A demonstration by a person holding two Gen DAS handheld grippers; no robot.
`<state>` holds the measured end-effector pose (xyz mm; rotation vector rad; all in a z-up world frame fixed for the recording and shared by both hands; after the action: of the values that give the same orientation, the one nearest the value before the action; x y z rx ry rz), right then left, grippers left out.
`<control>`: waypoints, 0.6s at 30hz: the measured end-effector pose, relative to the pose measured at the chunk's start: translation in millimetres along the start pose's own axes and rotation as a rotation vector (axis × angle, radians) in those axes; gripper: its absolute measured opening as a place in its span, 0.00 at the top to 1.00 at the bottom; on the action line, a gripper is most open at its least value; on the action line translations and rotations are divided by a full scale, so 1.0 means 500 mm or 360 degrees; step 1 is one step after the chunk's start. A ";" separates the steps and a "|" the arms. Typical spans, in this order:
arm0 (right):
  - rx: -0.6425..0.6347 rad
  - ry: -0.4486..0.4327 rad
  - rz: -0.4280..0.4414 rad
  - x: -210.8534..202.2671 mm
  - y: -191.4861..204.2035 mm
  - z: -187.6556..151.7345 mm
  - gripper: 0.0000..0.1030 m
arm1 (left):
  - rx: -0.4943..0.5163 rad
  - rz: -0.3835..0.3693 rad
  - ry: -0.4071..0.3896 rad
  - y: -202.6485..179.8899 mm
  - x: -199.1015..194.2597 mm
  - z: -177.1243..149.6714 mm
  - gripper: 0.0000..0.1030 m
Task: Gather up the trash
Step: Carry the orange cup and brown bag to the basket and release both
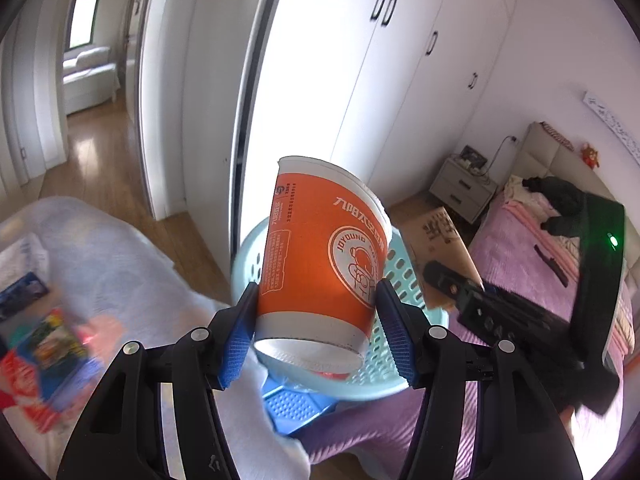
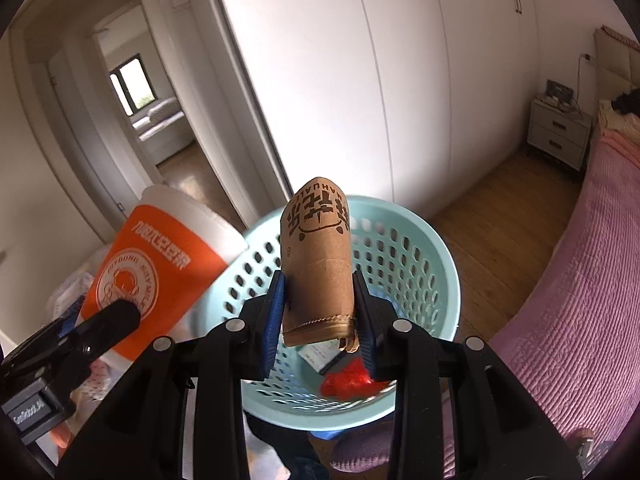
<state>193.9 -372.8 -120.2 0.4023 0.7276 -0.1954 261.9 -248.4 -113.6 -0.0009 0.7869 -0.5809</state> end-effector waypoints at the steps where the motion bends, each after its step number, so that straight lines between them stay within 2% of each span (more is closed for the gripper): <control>1: 0.0020 0.0037 0.0000 0.015 -0.010 -0.006 0.70 | -0.0008 0.0000 0.0015 0.000 0.016 0.001 0.45; 5: 0.0093 0.0128 -0.0024 0.061 -0.041 -0.018 0.66 | -0.0043 -0.0008 0.0078 -0.004 0.076 0.000 0.45; 7: 0.0124 0.0153 -0.0014 0.071 -0.048 -0.026 0.59 | -0.0042 -0.0005 0.0096 -0.005 0.091 -0.001 0.45; 9: 0.0150 0.0154 -0.0012 0.074 -0.049 -0.031 0.52 | -0.0046 -0.0027 0.0110 -0.006 0.095 -0.003 0.40; 11: 0.0146 0.0137 -0.0012 0.069 -0.049 -0.031 0.52 | -0.0062 -0.0046 0.0108 -0.007 0.097 -0.001 0.34; 18: 0.0150 0.0092 0.0005 0.040 -0.058 -0.031 0.52 | -0.0073 -0.0057 0.0087 -0.010 0.075 -0.008 0.34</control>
<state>190.1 -393.3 -152.7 0.5002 0.7765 -0.2165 277.7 -270.1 -140.2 -0.0414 0.8545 -0.5989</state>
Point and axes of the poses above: each gripper's, at about its wrist camera, not at the fingertips, and x roughly the way its jaws point, y to its left, z to its top, the point moved 8 cm from there along x, roughly the way its jaws point, and after that the axes turned 4 degrees about z, right-handed, at the moved point
